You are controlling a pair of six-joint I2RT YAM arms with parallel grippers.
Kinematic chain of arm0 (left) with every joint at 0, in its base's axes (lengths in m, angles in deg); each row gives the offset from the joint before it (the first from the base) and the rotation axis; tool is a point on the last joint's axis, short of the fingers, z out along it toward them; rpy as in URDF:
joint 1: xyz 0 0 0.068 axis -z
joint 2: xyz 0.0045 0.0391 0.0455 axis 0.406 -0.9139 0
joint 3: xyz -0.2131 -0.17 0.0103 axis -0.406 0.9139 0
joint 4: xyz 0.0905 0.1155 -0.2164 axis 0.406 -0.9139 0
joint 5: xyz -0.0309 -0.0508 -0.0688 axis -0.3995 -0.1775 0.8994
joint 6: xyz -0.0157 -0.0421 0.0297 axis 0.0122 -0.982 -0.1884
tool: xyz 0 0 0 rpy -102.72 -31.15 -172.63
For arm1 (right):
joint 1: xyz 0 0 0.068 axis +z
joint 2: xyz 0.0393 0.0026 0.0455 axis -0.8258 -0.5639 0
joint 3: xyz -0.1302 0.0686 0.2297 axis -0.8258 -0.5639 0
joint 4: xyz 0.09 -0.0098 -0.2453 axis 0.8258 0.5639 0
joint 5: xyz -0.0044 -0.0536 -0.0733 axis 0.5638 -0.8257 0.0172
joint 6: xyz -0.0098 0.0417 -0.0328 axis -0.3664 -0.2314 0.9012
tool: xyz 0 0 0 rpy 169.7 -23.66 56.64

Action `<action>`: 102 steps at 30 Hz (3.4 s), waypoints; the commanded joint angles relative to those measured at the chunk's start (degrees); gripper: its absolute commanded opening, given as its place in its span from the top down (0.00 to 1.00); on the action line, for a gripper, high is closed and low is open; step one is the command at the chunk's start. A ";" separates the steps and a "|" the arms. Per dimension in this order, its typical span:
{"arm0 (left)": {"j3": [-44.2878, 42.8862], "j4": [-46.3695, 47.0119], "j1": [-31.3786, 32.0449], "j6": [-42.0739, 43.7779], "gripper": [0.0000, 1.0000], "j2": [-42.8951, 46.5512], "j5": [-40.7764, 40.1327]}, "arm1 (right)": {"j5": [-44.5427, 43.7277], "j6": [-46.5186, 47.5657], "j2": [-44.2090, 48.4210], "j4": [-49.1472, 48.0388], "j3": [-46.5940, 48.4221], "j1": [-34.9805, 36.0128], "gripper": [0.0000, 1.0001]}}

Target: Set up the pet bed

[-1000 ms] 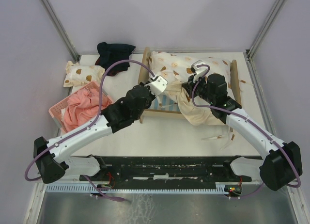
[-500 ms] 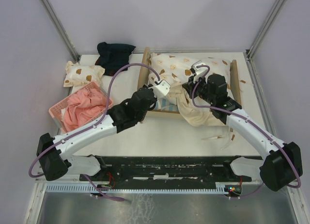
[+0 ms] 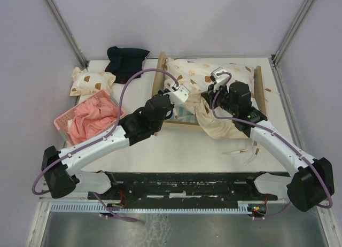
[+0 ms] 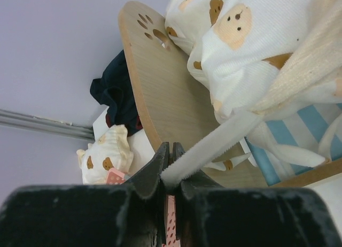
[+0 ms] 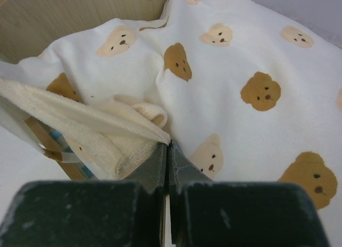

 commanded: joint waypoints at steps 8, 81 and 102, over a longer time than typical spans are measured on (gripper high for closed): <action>3.28 4.36 2.02 0.12 0.86 -0.16 1.43 | -0.35 0.88 1.04 -1.90 0.42 -0.46 0.98; 28.13 31.39 2.59 -39.10 0.97 11.55 26.92 | 0.62 2.17 3.70 3.13 1.07 -0.46 0.98; 25.74 12.16 1.96 -53.27 0.96 15.67 45.14 | 1.73 1.56 3.44 3.81 0.13 -0.47 0.98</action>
